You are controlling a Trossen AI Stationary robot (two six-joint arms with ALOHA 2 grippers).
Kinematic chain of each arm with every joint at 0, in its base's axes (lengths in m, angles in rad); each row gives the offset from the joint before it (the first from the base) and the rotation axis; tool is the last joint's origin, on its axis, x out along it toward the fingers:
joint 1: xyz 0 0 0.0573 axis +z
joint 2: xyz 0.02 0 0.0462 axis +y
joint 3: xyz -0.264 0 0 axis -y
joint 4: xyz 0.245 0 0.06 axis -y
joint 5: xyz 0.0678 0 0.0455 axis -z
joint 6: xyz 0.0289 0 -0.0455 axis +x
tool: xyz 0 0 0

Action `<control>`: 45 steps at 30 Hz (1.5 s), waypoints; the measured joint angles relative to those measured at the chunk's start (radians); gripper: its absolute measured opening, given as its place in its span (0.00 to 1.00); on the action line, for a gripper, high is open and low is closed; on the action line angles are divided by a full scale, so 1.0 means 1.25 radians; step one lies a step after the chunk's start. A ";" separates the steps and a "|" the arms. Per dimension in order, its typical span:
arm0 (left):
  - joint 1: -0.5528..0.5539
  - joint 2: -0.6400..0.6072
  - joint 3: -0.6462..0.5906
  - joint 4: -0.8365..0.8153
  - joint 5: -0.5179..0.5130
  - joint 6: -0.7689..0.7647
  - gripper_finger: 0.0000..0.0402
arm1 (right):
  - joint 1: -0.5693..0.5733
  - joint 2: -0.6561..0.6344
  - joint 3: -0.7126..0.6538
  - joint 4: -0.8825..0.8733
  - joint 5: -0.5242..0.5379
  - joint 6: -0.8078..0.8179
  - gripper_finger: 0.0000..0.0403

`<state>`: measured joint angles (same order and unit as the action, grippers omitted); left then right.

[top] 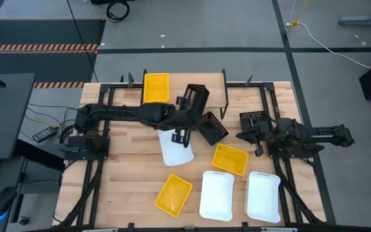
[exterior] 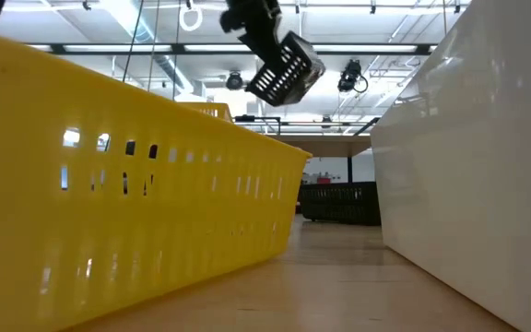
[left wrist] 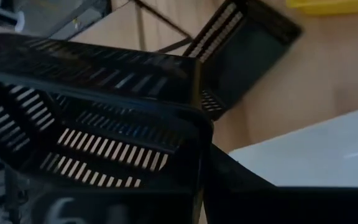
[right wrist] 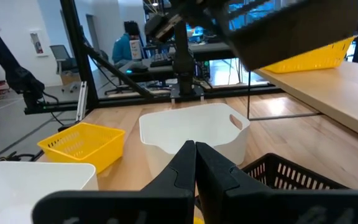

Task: Stack baskets on shelf by color
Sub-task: Put the bottom black basket on the shelf

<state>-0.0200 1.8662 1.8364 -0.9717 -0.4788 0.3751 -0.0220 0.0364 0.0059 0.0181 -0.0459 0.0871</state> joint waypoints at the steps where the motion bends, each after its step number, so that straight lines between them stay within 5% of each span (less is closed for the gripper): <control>1: 0.007 0.014 0.021 -0.010 0.000 0.001 0.02 | 0.000 0.001 0.000 0.002 0.000 0.000 0.03; 9: 0.086 0.091 0.142 -0.090 -0.001 0.002 0.05 | 0.000 0.002 0.000 0.002 0.000 0.000 0.03; 20: 0.182 0.122 0.146 -0.115 0.002 0.003 0.05 | 0.000 0.002 0.000 0.001 0.000 -0.008 0.03; 29: 0.175 0.122 0.146 -0.116 0.004 0.012 0.23 | 0.000 0.005 0.000 0.001 0.000 -0.024 0.03; 38: 0.164 0.122 0.146 -0.116 -0.004 0.008 0.23 | 0.000 0.005 0.000 0.001 0.000 -0.024 0.03; 45: 0.123 0.106 0.146 -0.130 -0.105 0.010 0.23 | 0.000 0.005 0.000 0.001 -0.001 -0.024 0.03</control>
<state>0.1342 1.9985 2.0186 -1.1344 -0.6105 0.3870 -0.0221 0.0422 0.0059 0.0196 -0.0467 0.0574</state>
